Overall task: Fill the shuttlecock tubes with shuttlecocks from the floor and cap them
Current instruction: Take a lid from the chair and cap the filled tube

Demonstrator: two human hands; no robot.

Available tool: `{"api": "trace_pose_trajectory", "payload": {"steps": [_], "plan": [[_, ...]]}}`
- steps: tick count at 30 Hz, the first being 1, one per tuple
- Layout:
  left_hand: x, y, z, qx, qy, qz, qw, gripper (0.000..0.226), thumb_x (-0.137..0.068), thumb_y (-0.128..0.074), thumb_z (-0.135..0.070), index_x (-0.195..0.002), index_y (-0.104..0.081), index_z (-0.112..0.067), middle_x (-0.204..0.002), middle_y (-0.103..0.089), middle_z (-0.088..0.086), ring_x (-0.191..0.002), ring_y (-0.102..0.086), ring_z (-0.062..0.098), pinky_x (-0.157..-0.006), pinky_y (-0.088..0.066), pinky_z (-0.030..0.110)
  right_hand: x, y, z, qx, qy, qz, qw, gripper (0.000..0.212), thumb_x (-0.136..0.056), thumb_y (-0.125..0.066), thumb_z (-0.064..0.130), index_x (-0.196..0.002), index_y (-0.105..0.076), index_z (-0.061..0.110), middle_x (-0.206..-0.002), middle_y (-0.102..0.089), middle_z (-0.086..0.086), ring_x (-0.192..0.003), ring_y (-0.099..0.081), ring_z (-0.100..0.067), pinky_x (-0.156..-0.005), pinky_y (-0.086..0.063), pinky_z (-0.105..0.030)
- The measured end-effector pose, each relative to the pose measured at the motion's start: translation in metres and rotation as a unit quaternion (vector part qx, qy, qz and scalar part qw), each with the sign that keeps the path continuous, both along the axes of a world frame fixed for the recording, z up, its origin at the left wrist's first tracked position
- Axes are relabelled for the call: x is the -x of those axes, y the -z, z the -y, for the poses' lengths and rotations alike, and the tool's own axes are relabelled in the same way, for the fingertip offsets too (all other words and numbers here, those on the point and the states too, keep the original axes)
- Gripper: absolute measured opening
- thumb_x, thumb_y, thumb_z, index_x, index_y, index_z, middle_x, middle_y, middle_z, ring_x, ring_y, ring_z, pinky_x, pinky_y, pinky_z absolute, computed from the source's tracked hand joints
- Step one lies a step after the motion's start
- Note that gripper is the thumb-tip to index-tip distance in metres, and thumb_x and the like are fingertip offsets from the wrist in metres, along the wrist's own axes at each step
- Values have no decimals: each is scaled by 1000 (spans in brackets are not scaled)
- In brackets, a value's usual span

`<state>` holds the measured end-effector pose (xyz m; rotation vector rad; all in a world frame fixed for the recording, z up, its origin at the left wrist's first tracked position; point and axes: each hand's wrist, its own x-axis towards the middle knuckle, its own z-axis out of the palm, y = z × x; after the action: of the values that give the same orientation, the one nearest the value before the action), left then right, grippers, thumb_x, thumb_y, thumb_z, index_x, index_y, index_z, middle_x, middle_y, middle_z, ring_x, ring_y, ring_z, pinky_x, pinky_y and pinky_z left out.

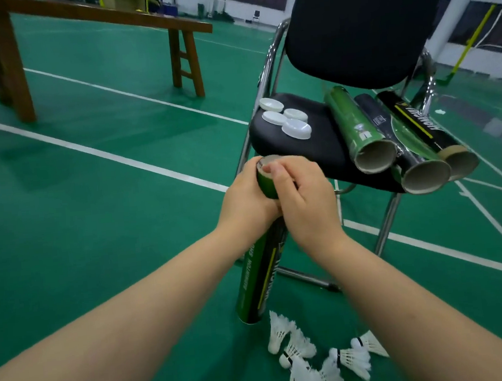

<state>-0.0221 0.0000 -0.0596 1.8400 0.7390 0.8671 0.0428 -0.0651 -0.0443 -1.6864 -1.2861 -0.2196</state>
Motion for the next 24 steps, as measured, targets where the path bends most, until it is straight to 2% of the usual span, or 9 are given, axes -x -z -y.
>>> {"api": "trace_pose_trajectory", "payload": {"steps": [3, 7, 9, 11, 13, 15, 17, 21, 24], "plan": [[-12, 4, -15, 10, -5, 12, 1000, 52, -71, -74, -22, -117, -50, -27, -99, -61, -8, -91, -56, 15, -70, -41, 19, -14, 2, -18, -53, 10, -49, 997, 21, -89, -42, 26, -87, -62, 20, -85, -53, 19, -92, -52, -13, -82, -38, -20], [-26, 16, -29, 15, -12, 13, 1000, 69, -64, -83, -30, -123, -48, -27, -112, -61, -6, -101, -56, 13, -81, -42, 23, -47, 2, -51, -62, 33, -226, 971, 17, -92, -49, 33, -76, -56, 30, -86, -56, 8, -86, -52, -10, -78, -41, -24], [-30, 24, -32, 18, -22, 11, 1000, 70, -63, -84, -32, -122, -48, -27, -112, -59, -8, -100, -53, 10, -78, -37, 19, -69, 3, -66, -45, 73, -251, 964, 25, -94, -48, 34, -70, -53, 28, -84, -54, 3, -80, -49, -11, -74, -39, -27], [-34, 33, -38, 27, -30, 5, 999, 71, -62, -84, -34, -121, -47, -27, -113, -59, -7, -102, -53, 11, -80, -38, 19, -89, 5, -78, -17, 103, -233, 967, 22, -93, -49, 35, -74, -53, 25, -89, -54, 0, -79, -47, -12, -73, -36, -28], [-37, 42, -43, 34, -29, -8, 999, 73, -60, -85, -36, -122, -46, -28, -115, -58, -6, -105, -53, 14, -86, -42, 24, -109, 8, -90, 54, 126, -186, 973, 14, -91, -51, 33, -96, -57, 21, -109, -54, -4, -92, -50, -14, -82, -36, -27], [-40, 49, -46, 35, -25, -14, 999, 73, -61, -85, -35, -122, -46, -29, -115, -58, -7, -107, -53, 14, -89, -44, 26, -126, 12, -101, 153, 160, -91, 971, 38, -90, -53, 31, -125, -50, 16, -131, -45, -8, -117, -46, -22, -97, -36, -32], [-43, 52, -49, 33, -25, -12, 999, 72, -61, -85, -34, -122, -46, -30, -114, -59, -8, -106, -53, 14, -88, -43, 25, -133, 15, -109, 216, 195, -11, 957, 55, -90, -51, 35, -139, -36, 17, -146, -32, -7, -132, -34, -28, -106, -30, -40], [-51, 53, -52, 33, -25, -6, 999, 71, -63, -84, -32, -122, -45, -31, -113, -57, -9, -105, -52, 11, -83, -39, 20, -139, 18, -118, 283, 239, 61, 927, 72, -88, -49, 50, -147, -14, 28, -158, -5, 1, -137, -22, -31, -105, -27, -46], [-55, 54, -52, 29, -22, -7, 999, 68, -63, -85, -31, -117, -43, -36, -109, -55, -12, -101, -50, 9, -78, -34, 15, -148, 14, -125, 312, 251, 87, 912, 92, -78, -57, 63, -148, -7, 32, -158, 0, 4, -133, -25, -33, -100, -30, -46]]}}
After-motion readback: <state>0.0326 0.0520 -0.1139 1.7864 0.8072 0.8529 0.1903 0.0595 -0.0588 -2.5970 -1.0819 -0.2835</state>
